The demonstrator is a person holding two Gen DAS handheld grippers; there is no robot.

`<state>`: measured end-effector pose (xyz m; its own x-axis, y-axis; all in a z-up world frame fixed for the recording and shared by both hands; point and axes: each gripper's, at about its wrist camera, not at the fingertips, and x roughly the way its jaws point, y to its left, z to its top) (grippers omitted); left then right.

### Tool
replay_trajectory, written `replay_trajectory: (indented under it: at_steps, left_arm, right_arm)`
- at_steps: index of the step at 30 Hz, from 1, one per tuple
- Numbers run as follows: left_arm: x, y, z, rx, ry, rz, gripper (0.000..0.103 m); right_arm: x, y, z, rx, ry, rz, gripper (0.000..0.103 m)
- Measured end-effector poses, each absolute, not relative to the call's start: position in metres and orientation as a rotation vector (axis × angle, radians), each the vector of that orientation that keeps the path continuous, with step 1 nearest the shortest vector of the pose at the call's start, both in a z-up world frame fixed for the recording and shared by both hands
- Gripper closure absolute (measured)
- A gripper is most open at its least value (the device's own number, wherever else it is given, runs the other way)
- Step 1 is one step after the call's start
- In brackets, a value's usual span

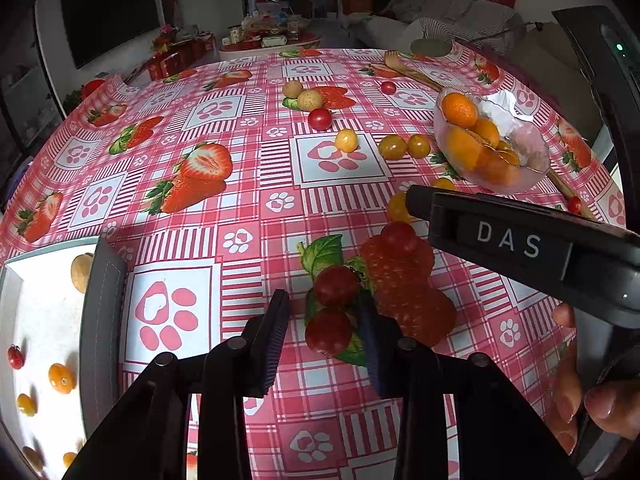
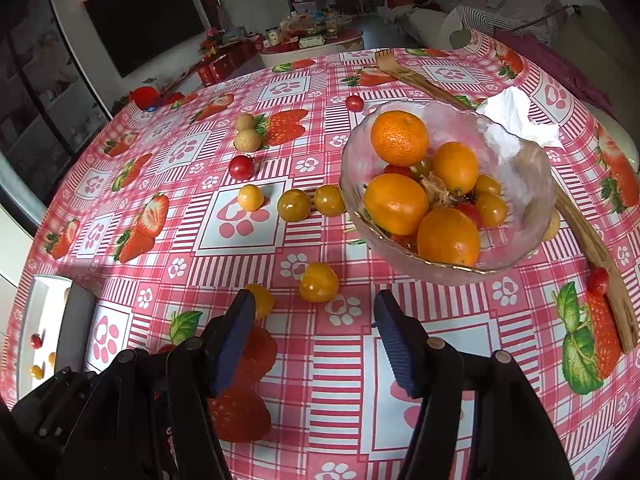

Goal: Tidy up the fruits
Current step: 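Grasp a red cherry tomato with left gripper while right grasps yellow tomato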

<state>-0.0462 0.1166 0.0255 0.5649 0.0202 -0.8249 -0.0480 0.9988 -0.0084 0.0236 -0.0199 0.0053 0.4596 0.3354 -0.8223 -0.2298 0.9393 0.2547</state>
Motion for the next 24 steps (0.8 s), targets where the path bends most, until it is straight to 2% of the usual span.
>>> replay_trajectory:
  at_steps: [1,2,3,5,7,13,15,17,24]
  left_arm:
    - [-0.046,0.117,0.026,-0.03,0.969,0.038,0.075]
    - [-0.047,0.118,0.026,-0.033,0.968,0.033,0.076]
    - [-0.047,0.118,0.026,-0.034,0.967,0.031,0.078]
    - [-0.049,0.12,0.026,-0.04,0.966,0.025,0.081]
    - [-0.05,0.122,0.026,-0.046,0.965,0.02,0.081]
    - [-0.053,0.122,0.025,-0.043,0.961,0.013,0.081]
    - [-0.053,0.123,0.025,-0.038,0.962,0.012,0.081]
    - [-0.052,0.123,0.025,-0.041,0.963,0.011,0.081]
    - [-0.052,0.121,0.025,-0.031,0.959,0.011,0.081]
  right_arm:
    - [0.024,-0.019,0.005,0.126,1.034,0.354,0.045]
    - [0.025,-0.019,0.005,0.14,1.031,0.363,0.057]
    - [0.025,-0.019,0.006,0.156,1.029,0.376,0.062]
    - [0.025,-0.017,0.009,0.161,1.032,0.401,0.082]
    - [0.021,-0.014,0.011,0.135,1.035,0.425,0.087]
    - [-0.002,-0.022,0.004,0.107,1.063,0.478,0.085]
    - [-0.003,-0.024,0.004,0.109,1.064,0.49,0.074]
    - [-0.001,-0.024,0.006,0.11,1.056,0.48,0.049]
    - [0.017,-0.017,0.007,0.113,1.041,0.467,0.048]
